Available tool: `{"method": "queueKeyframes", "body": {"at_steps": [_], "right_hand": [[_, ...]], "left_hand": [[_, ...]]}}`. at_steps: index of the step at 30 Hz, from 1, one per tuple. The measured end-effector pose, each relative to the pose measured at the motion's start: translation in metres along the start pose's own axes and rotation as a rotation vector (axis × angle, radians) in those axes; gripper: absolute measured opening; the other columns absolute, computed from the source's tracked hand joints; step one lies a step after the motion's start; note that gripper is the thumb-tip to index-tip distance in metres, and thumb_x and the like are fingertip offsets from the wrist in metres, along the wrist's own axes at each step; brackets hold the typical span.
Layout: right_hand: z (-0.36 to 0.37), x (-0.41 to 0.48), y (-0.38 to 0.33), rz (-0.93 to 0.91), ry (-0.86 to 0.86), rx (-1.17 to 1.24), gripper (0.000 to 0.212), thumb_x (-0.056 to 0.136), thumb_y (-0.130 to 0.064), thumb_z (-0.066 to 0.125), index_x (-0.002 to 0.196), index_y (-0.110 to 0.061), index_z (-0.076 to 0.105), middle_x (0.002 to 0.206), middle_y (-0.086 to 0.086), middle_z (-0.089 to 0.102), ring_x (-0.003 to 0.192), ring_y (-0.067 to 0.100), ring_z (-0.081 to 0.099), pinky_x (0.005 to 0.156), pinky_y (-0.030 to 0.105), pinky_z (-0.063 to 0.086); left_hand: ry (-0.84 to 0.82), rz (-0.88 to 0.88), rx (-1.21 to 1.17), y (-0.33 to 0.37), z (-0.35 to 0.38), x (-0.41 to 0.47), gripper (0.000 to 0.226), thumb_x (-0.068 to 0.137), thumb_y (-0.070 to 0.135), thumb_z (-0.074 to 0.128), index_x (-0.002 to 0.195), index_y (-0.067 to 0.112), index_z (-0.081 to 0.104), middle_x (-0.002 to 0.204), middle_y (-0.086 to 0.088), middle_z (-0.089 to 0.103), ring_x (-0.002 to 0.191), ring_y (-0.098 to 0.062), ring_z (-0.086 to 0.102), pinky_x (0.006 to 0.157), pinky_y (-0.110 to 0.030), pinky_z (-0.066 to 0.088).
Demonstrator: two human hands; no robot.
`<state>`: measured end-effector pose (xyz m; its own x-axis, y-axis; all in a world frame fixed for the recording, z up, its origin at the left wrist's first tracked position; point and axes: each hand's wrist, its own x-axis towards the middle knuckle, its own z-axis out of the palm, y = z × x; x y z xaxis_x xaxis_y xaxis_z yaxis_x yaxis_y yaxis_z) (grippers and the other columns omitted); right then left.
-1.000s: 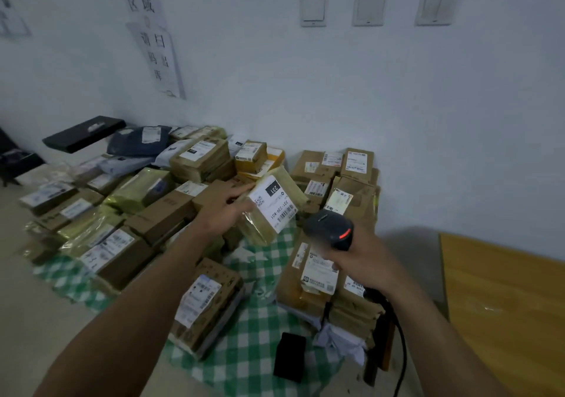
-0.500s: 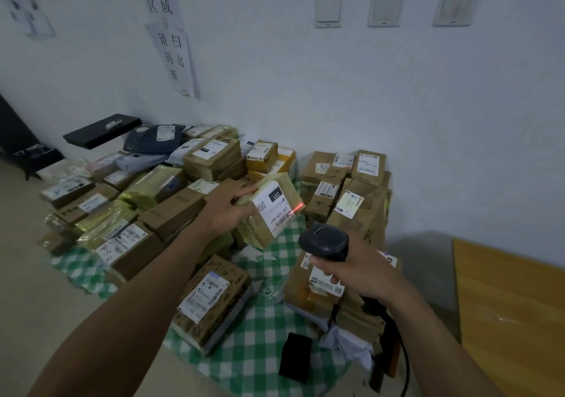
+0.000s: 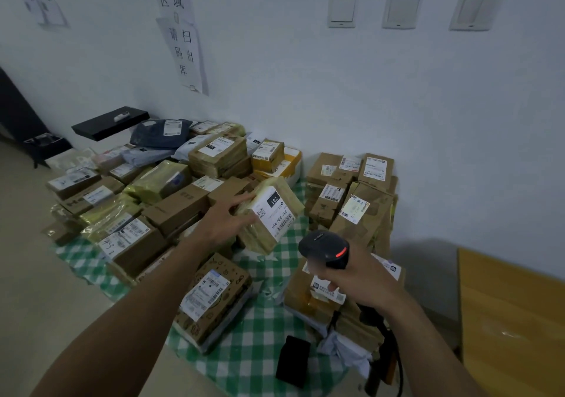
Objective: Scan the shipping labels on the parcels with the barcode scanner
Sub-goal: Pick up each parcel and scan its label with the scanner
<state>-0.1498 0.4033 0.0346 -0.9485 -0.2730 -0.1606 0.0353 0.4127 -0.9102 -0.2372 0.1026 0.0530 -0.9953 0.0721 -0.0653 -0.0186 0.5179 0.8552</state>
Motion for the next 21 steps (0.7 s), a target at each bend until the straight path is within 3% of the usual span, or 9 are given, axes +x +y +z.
{"method": "queueKeyframes", "body": {"at_steps": [4, 6, 8, 12, 15, 19, 21], "right_hand": [[0.007, 0.004, 0.002, 0.046, 0.019, 0.015, 0.05, 0.087, -0.05, 0.08, 0.132, -0.045, 0.059, 0.105, -0.017, 0.075, 0.082, 0.011, 0.075, 0.074, 0.032, 0.061], [0.014, 0.006, -0.001, 0.071, 0.029, 0.028, 0.042, 0.089, -0.046, 0.079, 0.125, -0.048, 0.059, 0.101, -0.017, 0.075, 0.079, 0.01, 0.074, 0.072, 0.028, 0.058], [0.02, 0.01, -0.006, 0.092, 0.048, 0.035, 0.037, 0.09, -0.043, 0.078, 0.119, -0.05, 0.056, 0.098, -0.016, 0.075, 0.075, 0.008, 0.074, 0.07, 0.025, 0.054], [0.031, 0.025, -0.011, 0.133, 0.08, -0.009, 0.028, 0.091, -0.042, 0.077, 0.111, -0.05, 0.06, 0.093, -0.006, 0.078, 0.073, 0.014, 0.074, 0.078, 0.04, 0.058], [0.038, 0.034, -0.017, 0.171, 0.106, -0.018, 0.026, 0.092, -0.035, 0.078, 0.111, -0.044, 0.062, 0.09, 0.002, 0.078, 0.07, 0.016, 0.072, 0.076, 0.041, 0.059], [0.049, 0.046, -0.021, 0.222, 0.139, -0.021, 0.023, 0.093, -0.029, 0.078, 0.114, -0.025, 0.068, 0.081, 0.017, 0.072, 0.059, 0.013, 0.062, 0.062, 0.03, 0.05], [0.055, 0.052, -0.023, 0.251, 0.145, -0.04, 0.019, 0.093, -0.029, 0.078, 0.109, -0.025, 0.069, 0.074, 0.012, 0.071, 0.059, 0.012, 0.064, 0.058, 0.022, 0.048]], "left_hand": [[0.026, -0.107, -0.097, -0.029, 0.016, -0.01, 0.06, 0.089, 0.032, 0.076, 0.144, 0.04, 0.053, 0.131, 0.006, 0.06, 0.111, -0.015, 0.064, 0.088, -0.043, 0.061], [0.053, -0.151, -0.133, -0.043, 0.028, -0.015, 0.064, 0.091, 0.028, 0.075, 0.148, 0.033, 0.047, 0.13, 0.004, 0.06, 0.11, -0.017, 0.064, 0.084, -0.04, 0.061], [0.077, -0.202, -0.184, -0.059, 0.038, -0.013, 0.073, 0.092, 0.025, 0.076, 0.154, 0.029, 0.039, 0.134, 0.002, 0.058, 0.115, -0.018, 0.061, 0.091, -0.042, 0.059], [0.063, -0.307, -0.245, -0.085, 0.052, 0.004, 0.071, 0.093, 0.026, 0.076, 0.153, 0.025, 0.038, 0.127, 0.004, 0.055, 0.116, -0.021, 0.06, 0.098, -0.045, 0.056], [0.042, -0.33, -0.232, -0.104, 0.06, 0.024, 0.067, 0.092, 0.027, 0.076, 0.15, 0.025, 0.043, 0.133, 0.0, 0.061, 0.122, -0.026, 0.061, 0.103, -0.051, 0.053], [0.01, -0.355, -0.209, -0.123, 0.073, 0.046, 0.071, 0.095, 0.023, 0.074, 0.155, 0.021, 0.037, 0.146, -0.006, 0.055, 0.132, -0.029, 0.054, 0.11, -0.046, 0.046], [0.0, -0.377, -0.217, -0.132, 0.078, 0.057, 0.073, 0.097, 0.021, 0.072, 0.158, 0.019, 0.032, 0.15, -0.009, 0.051, 0.139, -0.032, 0.049, 0.112, -0.048, 0.043]]}}
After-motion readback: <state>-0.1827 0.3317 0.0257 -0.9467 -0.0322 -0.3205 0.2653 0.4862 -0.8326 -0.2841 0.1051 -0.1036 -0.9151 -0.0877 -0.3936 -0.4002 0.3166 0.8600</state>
